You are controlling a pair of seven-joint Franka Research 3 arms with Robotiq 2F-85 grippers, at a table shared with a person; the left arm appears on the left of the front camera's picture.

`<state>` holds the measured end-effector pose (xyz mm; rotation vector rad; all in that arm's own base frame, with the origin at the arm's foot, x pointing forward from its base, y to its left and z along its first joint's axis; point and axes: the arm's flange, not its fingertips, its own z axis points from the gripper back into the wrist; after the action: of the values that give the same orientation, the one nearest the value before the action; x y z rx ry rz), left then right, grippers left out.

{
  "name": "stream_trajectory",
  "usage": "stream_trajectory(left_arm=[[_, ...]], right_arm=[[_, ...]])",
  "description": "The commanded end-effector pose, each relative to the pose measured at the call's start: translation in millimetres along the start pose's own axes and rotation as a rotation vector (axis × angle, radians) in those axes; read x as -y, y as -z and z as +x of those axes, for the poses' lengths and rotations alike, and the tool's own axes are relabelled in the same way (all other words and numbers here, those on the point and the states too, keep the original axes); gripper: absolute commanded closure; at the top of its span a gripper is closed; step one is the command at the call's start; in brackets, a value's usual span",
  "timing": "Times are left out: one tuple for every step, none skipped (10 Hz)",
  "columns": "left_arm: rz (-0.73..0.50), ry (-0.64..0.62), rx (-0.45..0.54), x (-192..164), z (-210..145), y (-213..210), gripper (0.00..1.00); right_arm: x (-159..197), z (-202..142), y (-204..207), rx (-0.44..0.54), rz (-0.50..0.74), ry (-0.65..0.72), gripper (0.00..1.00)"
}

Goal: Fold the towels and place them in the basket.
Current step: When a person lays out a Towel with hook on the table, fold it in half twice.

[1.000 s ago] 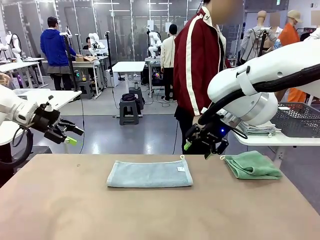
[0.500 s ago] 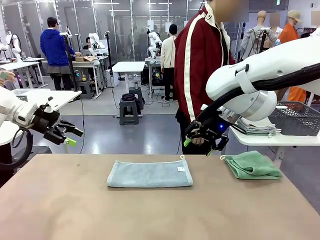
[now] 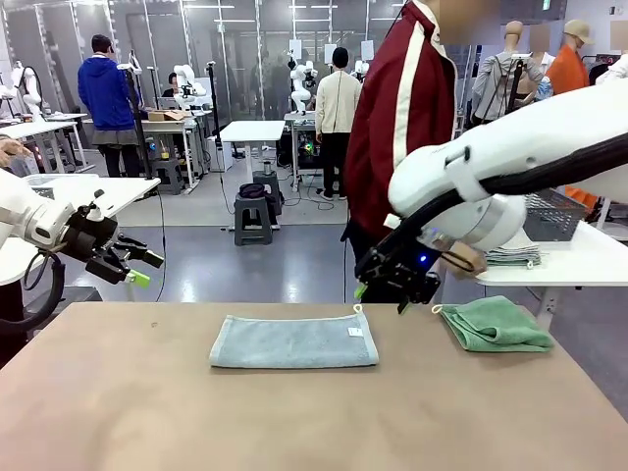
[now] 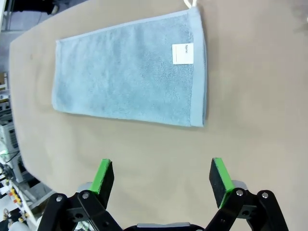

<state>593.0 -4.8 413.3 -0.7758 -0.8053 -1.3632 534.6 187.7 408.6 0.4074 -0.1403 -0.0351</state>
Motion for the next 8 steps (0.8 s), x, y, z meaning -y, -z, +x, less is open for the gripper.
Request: stream_trajectory(left_arm=[[0.006,0.004,-0.002,1.3,2.4,-0.7,0.0],[0.006,0.004,-0.002,1.3,2.4,-0.7,0.0],[0.006,0.004,-0.002,1.3,2.4,-0.7,0.0],[0.006,0.004,-0.002,1.3,2.4,-0.7,0.0],[0.006,0.004,-0.002,1.3,2.4,-0.7,0.0],[0.006,0.004,-0.002,1.3,2.4,-0.7,0.0],[0.006,0.004,-0.002,1.3,2.4,-0.7,0.0],[0.006,0.004,-0.002,1.3,2.4,-0.7,0.0]], right_arm=[[-16.7,-0.6,39.9,0.044,-0.094,0.038,0.0],[-20.3,-3.5,52.7,0.043,-0.112,0.037,0.0],[-21.8,-5.4,62.9,0.055,-0.136,0.024,0.0],[-20.5,-5.2,71.4,0.073,-0.159,0.013,0.0],[-17.0,-1.3,80.3,0.051,-0.17,0.03,0.0],[-14.8,4.6,86.7,0.055,-0.182,0.028,0.0],[-13.6,13.8,92.6,0.058,-0.194,0.022,0.0],[-13.5,22.0,98.3,0.053,-0.203,0.012,0.0]])
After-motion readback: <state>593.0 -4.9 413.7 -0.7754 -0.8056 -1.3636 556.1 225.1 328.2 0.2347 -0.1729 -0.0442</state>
